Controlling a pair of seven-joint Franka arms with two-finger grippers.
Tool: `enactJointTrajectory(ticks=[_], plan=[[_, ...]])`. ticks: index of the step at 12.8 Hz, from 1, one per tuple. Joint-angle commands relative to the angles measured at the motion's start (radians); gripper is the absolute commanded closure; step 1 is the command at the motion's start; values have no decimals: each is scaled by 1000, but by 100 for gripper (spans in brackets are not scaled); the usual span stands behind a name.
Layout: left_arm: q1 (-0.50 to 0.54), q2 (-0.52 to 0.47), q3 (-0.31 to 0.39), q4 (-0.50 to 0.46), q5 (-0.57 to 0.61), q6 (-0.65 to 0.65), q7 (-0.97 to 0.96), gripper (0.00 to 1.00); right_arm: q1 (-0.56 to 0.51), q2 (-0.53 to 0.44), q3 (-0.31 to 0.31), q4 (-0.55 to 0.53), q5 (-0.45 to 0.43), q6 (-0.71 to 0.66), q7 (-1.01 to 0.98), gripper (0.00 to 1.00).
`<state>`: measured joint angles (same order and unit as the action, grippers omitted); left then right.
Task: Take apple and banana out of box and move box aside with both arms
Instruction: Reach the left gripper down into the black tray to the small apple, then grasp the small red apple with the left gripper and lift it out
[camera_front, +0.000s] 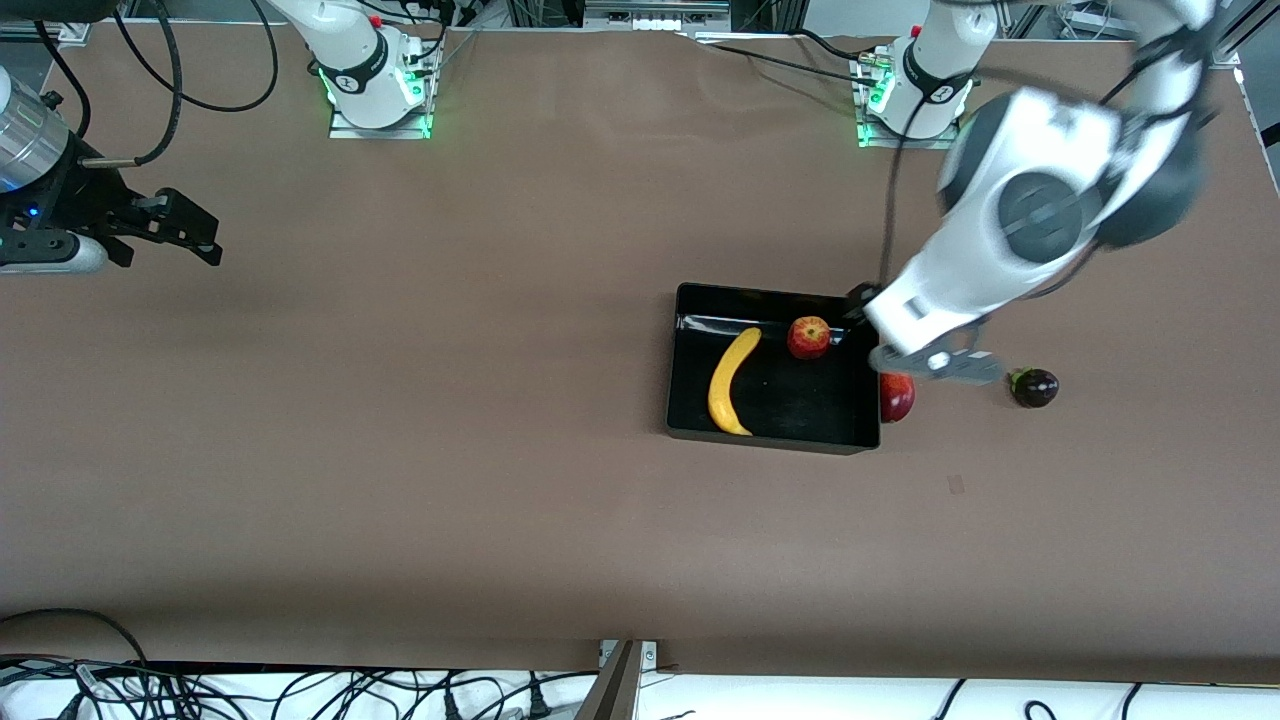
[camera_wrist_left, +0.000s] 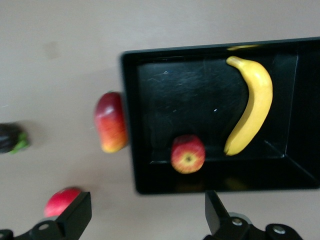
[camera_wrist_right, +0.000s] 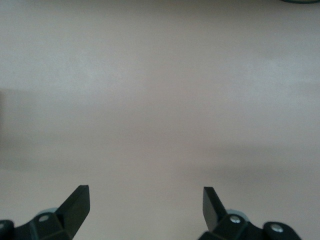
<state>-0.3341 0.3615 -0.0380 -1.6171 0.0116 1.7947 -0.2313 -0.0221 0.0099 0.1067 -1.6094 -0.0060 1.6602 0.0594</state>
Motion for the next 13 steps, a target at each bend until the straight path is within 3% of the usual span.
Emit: enactJointTrajectory(ticks=[1,7,12,13], plan=[[-44,117,4,1,-12,79,-13,0,-12,1,10,11,-9,-5,-7,0],[-74,100,4,-340,-9,467,-17,0,-12,1,8,11,-9,-5,-9,0],[-75,99,0,-418,-9,528,-52,1,-12,1,8,11,-9,-5,-9,0],[-77,97,-2,-417,-9,528,-71,47,-12,1,8,11,-9,-5,-9,0]])
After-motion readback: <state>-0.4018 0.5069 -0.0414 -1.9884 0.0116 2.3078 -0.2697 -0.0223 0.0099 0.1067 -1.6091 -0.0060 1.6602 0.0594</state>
